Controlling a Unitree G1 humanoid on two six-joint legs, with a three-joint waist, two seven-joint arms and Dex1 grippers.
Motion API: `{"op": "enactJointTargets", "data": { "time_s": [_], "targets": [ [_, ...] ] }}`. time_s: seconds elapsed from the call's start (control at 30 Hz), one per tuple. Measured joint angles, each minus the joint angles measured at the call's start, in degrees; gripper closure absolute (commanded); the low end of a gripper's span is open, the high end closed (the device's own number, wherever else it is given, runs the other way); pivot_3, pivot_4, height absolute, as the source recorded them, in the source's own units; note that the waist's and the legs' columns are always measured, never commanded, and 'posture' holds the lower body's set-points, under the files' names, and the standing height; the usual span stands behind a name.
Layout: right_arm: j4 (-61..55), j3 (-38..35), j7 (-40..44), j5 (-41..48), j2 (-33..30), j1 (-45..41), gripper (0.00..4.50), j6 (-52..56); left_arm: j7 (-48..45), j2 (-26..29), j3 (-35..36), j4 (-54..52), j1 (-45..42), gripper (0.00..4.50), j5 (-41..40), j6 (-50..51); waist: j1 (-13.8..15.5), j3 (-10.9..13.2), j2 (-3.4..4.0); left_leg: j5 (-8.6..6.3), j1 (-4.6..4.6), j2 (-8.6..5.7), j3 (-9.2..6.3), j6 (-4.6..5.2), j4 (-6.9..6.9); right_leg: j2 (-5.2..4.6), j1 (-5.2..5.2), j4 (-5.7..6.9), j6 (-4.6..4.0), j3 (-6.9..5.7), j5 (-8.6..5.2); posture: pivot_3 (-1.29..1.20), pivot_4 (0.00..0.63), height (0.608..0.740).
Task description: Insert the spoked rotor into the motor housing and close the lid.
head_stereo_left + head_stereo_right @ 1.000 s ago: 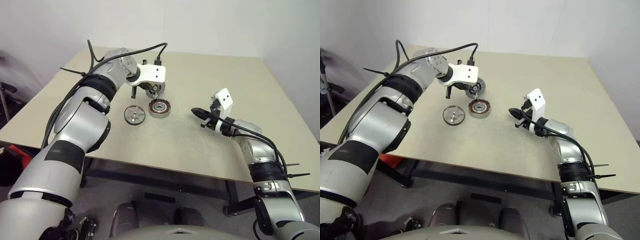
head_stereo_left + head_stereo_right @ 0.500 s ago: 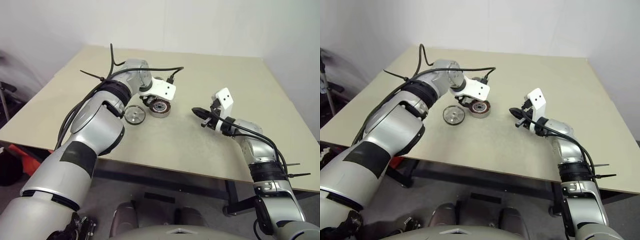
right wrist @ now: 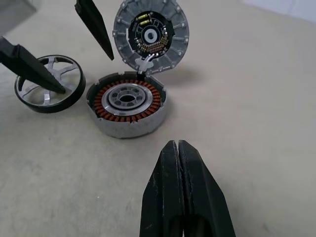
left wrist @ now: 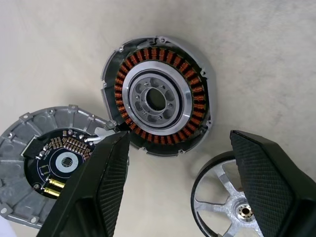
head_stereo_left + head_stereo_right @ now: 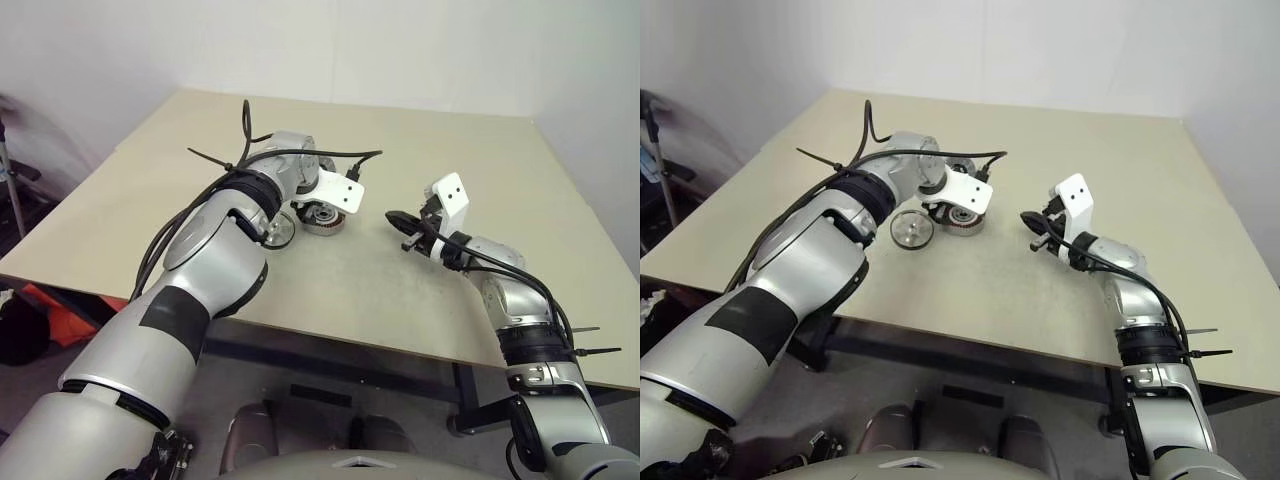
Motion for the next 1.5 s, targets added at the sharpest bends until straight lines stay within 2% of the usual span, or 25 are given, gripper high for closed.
{"op": "enactJointTargets", "data": {
  "time_s": [0.23,0.87,1.5],
  "targets": [
    [-0.98,-0.42,-2.09,0.05,0.08,0.51,4.5,0.0,3.66,-2.3,0.43,0.98,0.16,1.03,0.45,2.84,0.09,0.0,0.0,0.0,0.0,0.0,0.0,0.0,0.0,0.0,0.0,-0.01,0.0,0.0,0.0,0.0,0.0,0.74],
    [-3.01,-2.16,-4.55,0.13,0.44,2.0,4.5,0.0,6.19,-2.29,0.48,1.65,5.04,1.03,1.7,6.35,0.12,0.01,0.0,0.0,0.01,0.0,-0.01,0.01,-0.03,0.0,0.0,-0.02,0.0,0.0,0.0,0.0,0.0,0.74],
    [-4.95,-2.46,-6.25,0.43,0.83,3.76,4.5,0.02,7.94,-4.57,1.15,1.89,5.16,1.03,1.67,7.54,0.1,0.02,0.01,0.0,0.0,0.0,-0.01,0.02,-0.06,-0.01,0.0,-0.06,0.0,0.0,0.0,0.0,0.0,0.74]
  ]
}}
